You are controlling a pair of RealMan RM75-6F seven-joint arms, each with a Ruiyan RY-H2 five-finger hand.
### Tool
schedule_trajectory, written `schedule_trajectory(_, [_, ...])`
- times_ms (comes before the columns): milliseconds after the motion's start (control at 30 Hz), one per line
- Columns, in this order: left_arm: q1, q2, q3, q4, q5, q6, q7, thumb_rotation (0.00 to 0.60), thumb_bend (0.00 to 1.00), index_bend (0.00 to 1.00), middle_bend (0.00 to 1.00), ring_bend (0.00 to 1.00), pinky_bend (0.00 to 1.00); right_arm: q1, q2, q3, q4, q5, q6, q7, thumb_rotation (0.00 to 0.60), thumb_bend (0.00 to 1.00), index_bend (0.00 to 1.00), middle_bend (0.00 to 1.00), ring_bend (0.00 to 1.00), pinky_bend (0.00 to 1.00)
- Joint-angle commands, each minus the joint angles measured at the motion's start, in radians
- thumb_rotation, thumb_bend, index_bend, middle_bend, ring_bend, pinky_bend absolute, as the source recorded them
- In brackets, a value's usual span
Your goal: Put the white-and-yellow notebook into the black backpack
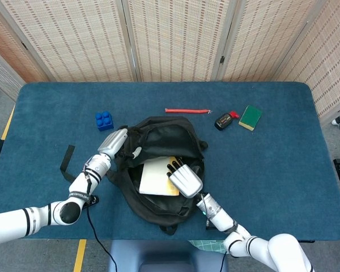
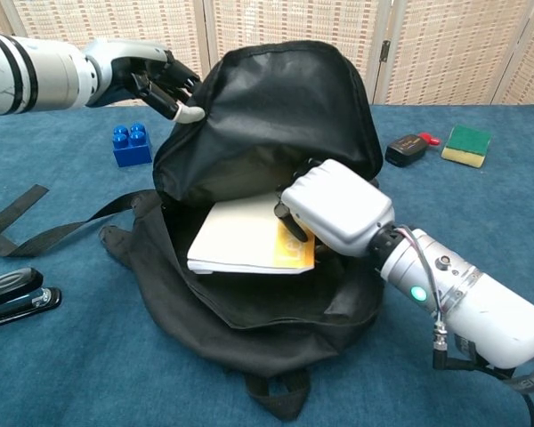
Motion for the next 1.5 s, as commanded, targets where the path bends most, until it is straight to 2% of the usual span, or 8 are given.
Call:
schedule_trajectory(33, [-0.001,0.003,0.004,-0.002,0.001,-0.003,0.001,0.6,0.54,0.56,0.26,0.19,0.0,-0.005,0.004,-0.002,-0.02,0.008,0.005,-0.007,0.6,0.47,0.61,0.38,0.36,0.14])
schedule_trajectory(333, [-0.003,0.009,0.015,-0.005,0.011,-0.011,-0.004,0.6,0.54,0.53,0.25,0.18,0.0,-0.058,0.081,-0.022,-0.135,0.028,0.029,-0.066,0.6,0.47,0.09,0.2,0.26,0.09])
schedule_trajectory(433, [-0.002,0.013,0.023,-0.008,0.015,-0.013,-0.002,0.6,0.53,0.52,0.24,0.17,0.0,-0.073,0.11,-0.027,-0.177,0.032,0.038,-0.08,0.6,0.47,0.0,0.14,0.22,0.07])
schedule_trajectory(600, [0.001,0.016,0.03,-0.014,0.021,-0.007,-0.004,0.6,0.54,0.52,0.24,0.17,0.0,-0.093,0.158,-0.041,-0.241,0.036,0.038,-0.11,0.6,0.45,0.0,0.1,0.19,0.06])
schedule_trajectory(767, [0.001,0.019,0.029,-0.017,0.019,-0.002,-0.006,0.6,0.53,0.52,0.24,0.17,0.0,-0.105,0.183,-0.046,-0.287,0.039,0.041,-0.11,0.6,0.34,0.0,0.08,0.16,0.04])
schedule_trajectory(900, [-0.001,0.021,0.031,-0.017,0.016,-0.002,-0.004,0.6,0.53,0.52,0.24,0.17,0.0,-0.111,0.195,-0.049,-0.305,0.036,0.047,-0.113,0.6,0.32,0.0,0.06,0.15,0.03])
schedule_trajectory(1167, [-0.005,0.018,0.035,-0.003,0.005,-0.007,-0.006,0.6,0.53,0.51,0.24,0.17,0.0,-0.137,0.25,-0.059,-0.372,0.044,0.05,-0.113,0.6,0.3,0.0,0.02,0.13,0.0])
schedule_trajectory(1500, [-0.003,0.037,0.048,-0.016,0.022,-0.04,-0.014,0.6,0.54,0.47,0.22,0.15,0.0,-0.183,0.359,-0.126,-0.463,-0.045,0.131,-0.139,0.6,0.3,0.0,0.02,0.11,0.0])
